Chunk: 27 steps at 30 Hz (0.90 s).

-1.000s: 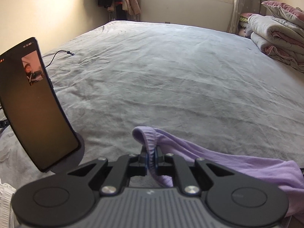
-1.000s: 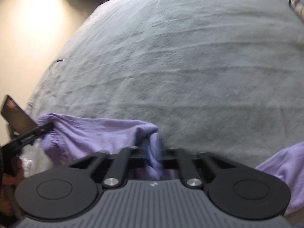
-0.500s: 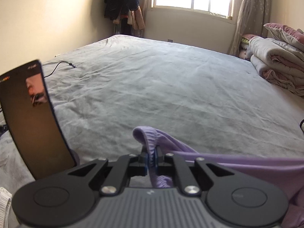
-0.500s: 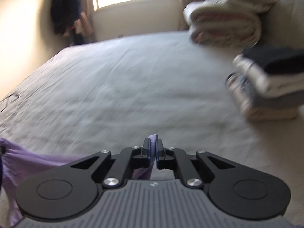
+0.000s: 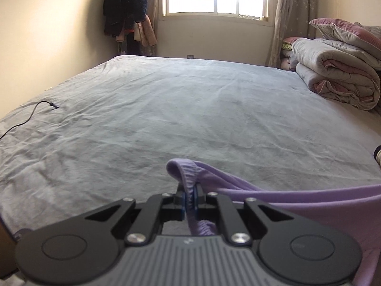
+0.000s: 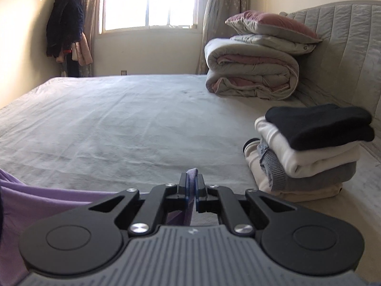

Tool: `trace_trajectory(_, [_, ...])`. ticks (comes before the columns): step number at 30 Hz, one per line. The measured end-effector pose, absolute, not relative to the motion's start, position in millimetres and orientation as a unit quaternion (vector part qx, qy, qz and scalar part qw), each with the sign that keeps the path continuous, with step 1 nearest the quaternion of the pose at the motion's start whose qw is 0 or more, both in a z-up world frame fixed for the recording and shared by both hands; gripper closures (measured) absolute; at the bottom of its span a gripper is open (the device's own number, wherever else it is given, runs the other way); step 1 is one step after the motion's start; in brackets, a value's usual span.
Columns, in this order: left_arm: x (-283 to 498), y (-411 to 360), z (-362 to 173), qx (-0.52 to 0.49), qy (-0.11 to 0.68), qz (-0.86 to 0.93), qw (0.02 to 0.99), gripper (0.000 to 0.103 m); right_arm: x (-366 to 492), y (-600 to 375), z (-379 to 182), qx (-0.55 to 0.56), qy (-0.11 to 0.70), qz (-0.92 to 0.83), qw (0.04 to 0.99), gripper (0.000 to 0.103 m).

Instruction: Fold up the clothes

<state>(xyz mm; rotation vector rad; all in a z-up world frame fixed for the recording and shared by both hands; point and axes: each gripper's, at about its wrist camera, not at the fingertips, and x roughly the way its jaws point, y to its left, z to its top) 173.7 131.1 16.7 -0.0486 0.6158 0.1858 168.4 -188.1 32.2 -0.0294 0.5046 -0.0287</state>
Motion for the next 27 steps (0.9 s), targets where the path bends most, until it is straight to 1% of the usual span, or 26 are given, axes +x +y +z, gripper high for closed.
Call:
trace_trajectory(4, [189.1,133.2,-4.6,-0.023,0.317,0.082,0.945,0.096,179.1,-186.2,13.5,-0.019,0.266,-0.009,0.964,0.097])
trace_trajectory(7, [196.1,139.2,-17.9,-0.044,0.335,0.077,0.938,0.096,183.4,-185.7,2.9,-0.014,0.279,-0.003,0.960,0.097])
trace_trajectory(12, [199.2,145.4,-29.6,-0.067,0.355,0.067,0.930,0.092,184.1,-188.1,-4.4,0.001,0.300,0.015,0.954,0.096])
trace_trajectory(13, [198.1,145.1,-28.6,-0.063,0.358,0.063,0.929,0.089,181.8,-188.2,-3.3,0.002,0.302,0.020,0.953,0.092])
trace_trajectory(14, [196.3,145.1,-26.8,-0.062,0.361,0.060,0.928,0.083,179.6,-188.3,-2.1,0.002,0.303,0.025,0.953,0.089])
trace_trajectory(15, [194.2,146.0,-24.5,-0.065,0.365,0.059,0.927,0.079,176.9,-188.0,-0.8,0.000,0.303,0.029,0.952,0.089])
trace_trajectory(16, [191.7,147.8,-22.2,-0.072,0.371,0.057,0.924,0.072,173.7,-187.3,0.7,-0.004,0.304,0.033,0.952,0.088])
trace_trajectory(17, [188.7,149.9,-19.8,-0.081,0.378,0.054,0.921,0.069,170.1,-187.2,2.2,-0.006,0.305,0.037,0.952,0.087])
trace_trajectory(18, [185.4,152.0,-17.5,-0.092,0.387,0.050,0.916,0.069,166.4,-187.6,3.7,-0.007,0.307,0.041,0.951,0.085])
trace_trajectory(19, [181.4,153.6,-14.8,-0.100,0.397,0.049,0.911,0.069,161.6,-187.9,5.4,-0.007,0.308,0.045,0.950,0.079])
trace_trajectory(20, [177.2,155.1,-11.9,-0.107,0.406,0.048,0.906,0.067,156.1,-188.1,7.3,-0.005,0.308,0.050,0.950,0.069])
trace_trajectory(21, [171.9,156.4,-8.4,-0.110,0.413,0.050,0.903,0.065,150.3,-187.7,9.3,-0.006,0.307,0.057,0.950,0.067])
trace_trajectory(24, [154.3,158.3,4.7,-0.105,0.427,0.053,0.897,0.058,132.2,-183.7,14.9,-0.016,0.306,0.082,0.948,0.066])
trace_trajectory(25, [148.3,158.9,9.0,-0.104,0.432,0.054,0.894,0.054,125.7,-181.7,16.4,-0.021,0.306,0.091,0.947,0.066])
trace_trajectory(27, [135.5,162.3,15.7,-0.109,0.446,0.059,0.886,0.052,112.8,-176.8,18.8,-0.031,0.307,0.112,0.945,0.066])
